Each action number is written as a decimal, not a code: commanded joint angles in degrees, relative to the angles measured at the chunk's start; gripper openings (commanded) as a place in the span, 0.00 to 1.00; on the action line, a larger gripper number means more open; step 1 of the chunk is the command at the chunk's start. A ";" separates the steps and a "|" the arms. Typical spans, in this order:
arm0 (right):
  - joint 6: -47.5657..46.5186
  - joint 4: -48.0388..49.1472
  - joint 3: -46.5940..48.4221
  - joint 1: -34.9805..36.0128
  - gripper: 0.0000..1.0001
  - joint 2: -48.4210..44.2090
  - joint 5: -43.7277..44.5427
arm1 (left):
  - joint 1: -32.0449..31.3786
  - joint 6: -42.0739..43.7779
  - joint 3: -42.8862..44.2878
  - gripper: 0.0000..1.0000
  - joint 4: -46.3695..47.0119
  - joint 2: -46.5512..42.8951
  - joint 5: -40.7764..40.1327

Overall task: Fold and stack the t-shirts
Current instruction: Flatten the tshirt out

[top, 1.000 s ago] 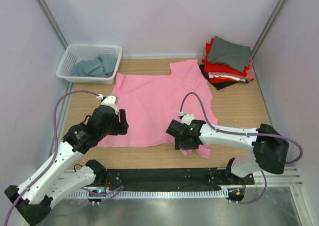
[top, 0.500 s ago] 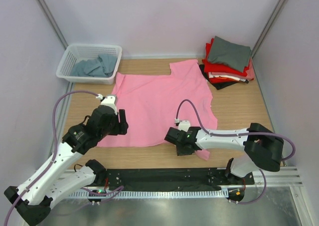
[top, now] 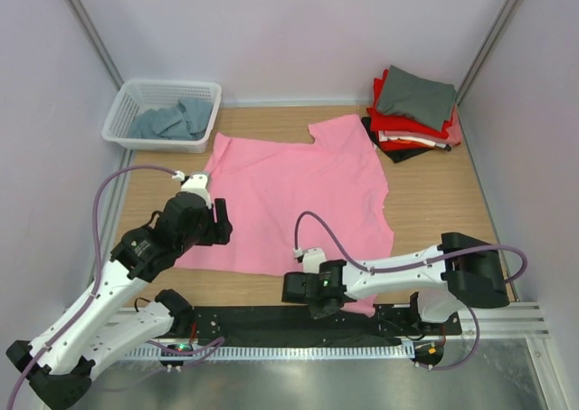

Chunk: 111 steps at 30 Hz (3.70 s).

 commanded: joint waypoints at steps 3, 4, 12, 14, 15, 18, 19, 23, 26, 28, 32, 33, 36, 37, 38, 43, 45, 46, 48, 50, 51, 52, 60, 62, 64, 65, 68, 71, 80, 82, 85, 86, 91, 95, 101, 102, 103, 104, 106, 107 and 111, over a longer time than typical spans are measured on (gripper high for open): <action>4.83 -11.39 6.18 3.72 0.59 -1.76 0.10 | 0.14 0.59 -0.01 0.65 2.19 0.10 0.15; 5.18 -12.81 7.23 3.64 0.66 -3.60 1.17 | 0.05 0.51 -0.01 0.65 2.10 0.28 0.15; 3.54 -13.39 7.34 -7.49 0.95 -18.01 12.61 | 0.05 -0.90 0.43 0.65 1.49 4.93 0.07; -4.98 -8.10 4.36 -19.70 0.94 -19.95 9.19 | 0.14 -1.86 1.04 0.65 1.49 7.91 -1.16; -7.97 -3.90 3.82 -23.83 0.94 -19.70 8.22 | 0.14 -3.17 1.13 0.65 2.10 9.06 -1.17; -17.73 2.09 3.64 -38.87 0.94 -15.16 4.09 | 0.05 -4.50 1.31 0.65 6.30 13.89 0.42; -19.84 3.68 3.73 -42.47 0.93 -12.95 2.43 | 0.05 -4.76 1.31 0.64 7.11 15.38 0.07; -27.58 7.48 7.50 -52.25 0.93 -1.26 -1.37 | 0.05 -4.85 1.57 0.64 12.38 22.50 -1.43; -29.96 9.41 9.08 -54.89 0.93 6.04 -1.54 | 0.14 -4.94 2.01 0.63 15.28 29.70 -1.60; -30.93 11.34 9.61 -58.05 0.93 10.59 -2.60 | 0.14 -5.29 2.10 0.62 16.95 34.72 -1.43; -33.40 13.80 13.12 -62.63 0.93 18.69 -4.71 | 0.05 -5.99 1.84 0.60 19.67 41.05 -0.38; -34.45 13.72 14.35 -63.33 0.93 20.71 -5.06 | 0.05 -6.08 1.92 0.60 20.90 42.02 -0.20; -36.29 12.75 20.85 -65.09 0.92 27.66 -4.89 | 0.14 -5.82 2.97 0.60 22.31 44.83 -0.37; -36.65 11.97 24.96 -65.62 0.92 29.33 -4.19 | 0.14 -5.73 3.50 0.60 22.32 46.06 -0.46; -37.09 10.31 27.00 -65.80 0.91 32.48 -3.83 | 0.05 -5.47 4.12 0.59 22.32 46.59 -0.55; -39.20 7.48 32.30 -65.89 0.92 34.27 -4.44 | 0.14 -4.24 7.90 0.58 19.42 47.57 -0.99; -39.73 7.04 31.77 -65.71 0.91 31.65 -5.67 | 0.14 -4.41 6.85 0.58 18.54 44.77 -0.99; -40.08 6.69 31.33 -65.62 0.91 30.50 -6.02 | 0.05 -4.41 6.41 0.58 18.19 43.54 -0.99; -41.22 4.50 31.06 -65.36 0.92 26.12 -5.24 | 0.14 -4.76 4.40 0.59 17.22 38.90 -1.60; -41.92 1.26 31.41 -65.36 0.93 22.42 -2.36 | 0.14 -4.94 3.07 0.61 16.00 35.63 -3.26; -41.93 0.11 31.50 -65.36 0.93 18.83 -0.77 | 0.14 -4.94 1.67 0.62 15.64 33.09 -3.88; -41.93 -1.03 31.41 -65.36 0.94 16.88 0.46 | 0.14 -5.03 0.96 0.63 15.46 32.11 -4.50; -34.83 5.27 15.36 -56.69 0.94 -0.53 -8.12 | 0.40 -8.45 -5.89 0.63 21.87 29.81 -1.70; -33.67 9.47 13.23 -54.38 0.93 -0.28 -8.92 | 0.40 -9.07 -6.07 0.63 25.11 31.91 -0.91; -33.75 15.35 10.77 -52.36 0.93 1.91 -9.80 | 0.41 -9.07 -4.42 0.61 26.44 35.15 0.06; -34.01 17.04 10.15 -52.35 0.93 3.14 -9.72 | 0.40 -9.07 -3.88 0.60 26.80 36.30 0.15; -34.54 17.94 12.07 -52.35 0.92 7.44 -4.20 | 0.40 -8.81 -0.64 0.60 27.76 39.56 0.15; -34.89 14.71 16.20 -52.35 0.92 13.86 0.98 | 0.40 -7.76 2.61 0.60 28.21 42.02 -0.46; -31.65 11.44 6.47 -52.88 0.91 15.49 5.31 | 0.40 -8.19 5.89 0.57 28.73 50.29 2.26; -29.72 10.39 1.46 -53.40 0.95 11.88 6.01 | 0.14 -8.72 5.09 0.57 28.82 48.37 2.79; -27.60 9.85 -3.21 -53.84 0.96 4.41 4.36 | 0.14 -9.25 3.69 0.57 27.86 44.51 3.14; -27.43 9.33 -3.65 -53.85 0.96 3.51 3.56 | 0.14 -9.51 3.51 0.57 27.59 43.45 3.14; -25.23 0.56 -0.06 -53.85 0.97 0.00 9.85 | -0.04 -7.85 5.51 0.58 23.04 39.66 0.70; -25.49 -2.97 1.18 -53.67 0.98 -2.99 11.11 | 1.10 -1.44 13.07 0.63 19.42 44.11 -5.64; -25.40 -6.40 3.81 -53.23 0.97 -10.72 10.50 | 5.66 6.57 33.80 0.58 11.26 61.26 -10.92; -25.66 -6.67 4.69 -52.80 0.97 -11.69 9.36 | 6.46 6.92 35.92 0.58 10.46 65.19 -11.01; -26.01 -6.93 4.87 -52.79 0.97 -13.35 8.83 | 6.99 7.88 38.98 0.57 9.76 66.62 -11.27; -26.37 -7.02 4.96 -52.79 0.97 -13.98 8.30 | 8.04 8.15 40.23 0.57 9.49 67.94 -11.71; -26.81 -7.02 4.78 -52.70 0.97 -15.82 6.81 | 9.01 9.29 42.78 0.57 9.75 71.28 -11.80; -26.81 -7.02 4.70 -52.70 0.97 -16.27 6.54 | 10.06 9.56 43.58 0.57 9.84 72.52 -11.71; -27.86 -5.97 3.82 -52.79 0.97 -17.59 4.52 | 12.53 10.17 47.71 0.56 9.22 77.35 -9.52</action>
